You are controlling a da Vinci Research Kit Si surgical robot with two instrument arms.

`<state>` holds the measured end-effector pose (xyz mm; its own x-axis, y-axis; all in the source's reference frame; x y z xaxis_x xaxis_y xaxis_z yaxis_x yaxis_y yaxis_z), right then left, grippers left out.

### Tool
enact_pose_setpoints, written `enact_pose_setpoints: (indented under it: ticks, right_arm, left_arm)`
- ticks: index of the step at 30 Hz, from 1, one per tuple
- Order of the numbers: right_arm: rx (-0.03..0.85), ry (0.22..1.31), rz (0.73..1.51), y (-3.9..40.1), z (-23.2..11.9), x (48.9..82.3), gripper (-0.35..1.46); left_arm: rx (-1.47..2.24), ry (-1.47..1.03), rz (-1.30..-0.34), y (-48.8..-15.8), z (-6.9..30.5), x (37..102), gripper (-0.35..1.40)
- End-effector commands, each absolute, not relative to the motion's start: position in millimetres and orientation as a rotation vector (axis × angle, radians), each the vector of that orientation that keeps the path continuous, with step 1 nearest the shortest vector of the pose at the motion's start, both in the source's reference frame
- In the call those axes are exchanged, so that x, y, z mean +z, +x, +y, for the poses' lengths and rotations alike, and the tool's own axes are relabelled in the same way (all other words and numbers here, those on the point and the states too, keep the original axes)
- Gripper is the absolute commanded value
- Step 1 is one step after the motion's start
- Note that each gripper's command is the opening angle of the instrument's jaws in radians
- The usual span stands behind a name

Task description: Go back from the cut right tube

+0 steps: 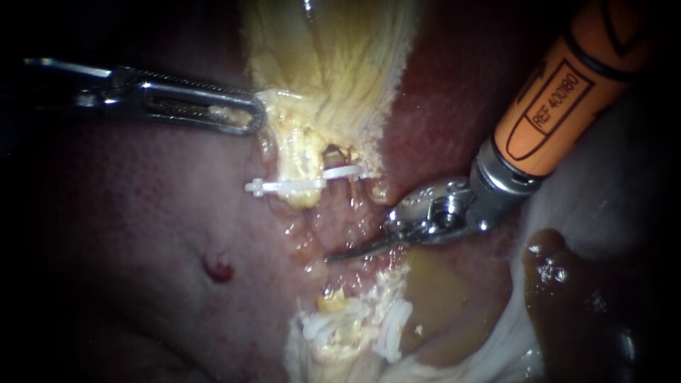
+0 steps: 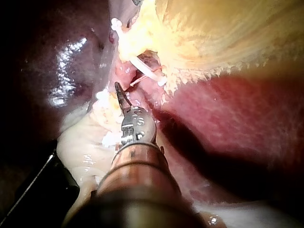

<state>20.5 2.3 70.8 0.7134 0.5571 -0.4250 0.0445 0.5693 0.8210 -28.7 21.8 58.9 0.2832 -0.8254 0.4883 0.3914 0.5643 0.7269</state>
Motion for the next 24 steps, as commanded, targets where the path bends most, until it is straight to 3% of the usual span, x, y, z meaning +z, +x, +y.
enact_pose_setpoints:
  ticks: [1, 8, 9, 11, 15, 18, 24]
  right_arm:
    - [0.338, 0.933, 0.733, 20.5, 2.3, 70.8, -0.35]
    - [0.339, 0.939, 0.749, 20.2, 2.1, 70.9, -0.35]
    - [0.345, 0.934, 0.760, 20.2, 2.1, 70.9, -0.18]
    - [0.355, 0.930, 0.782, 20.1, 2.1, 70.9, 0.41]
    - [0.390, 0.885, 0.809, 20.1, 2.2, 70.8, 1.16]
    - [0.412, 0.856, 0.815, 20.1, 2.3, 70.8, 1.33]
    - [0.431, 0.832, 0.823, 20.1, 2.4, 70.7, 1.41]
  left_arm:
    - [-0.867, 0.528, -0.971, -28.7, 21.8, 58.9, -0.35]
    - [-0.866, 0.528, -0.971, -28.7, 21.8, 58.9, -0.35]
    - [-0.867, 0.528, -0.971, -28.7, 21.8, 58.9, -0.35]
    - [-0.867, 0.528, -0.971, -28.7, 21.8, 58.9, -0.35]
    - [-0.866, 0.528, -0.971, -28.7, 21.8, 58.9, -0.35]
    - [-0.867, 0.528, -0.971, -28.7, 21.8, 58.9, -0.35]
    - [-0.866, 0.528, -0.971, -28.7, 21.8, 58.9, -0.35]
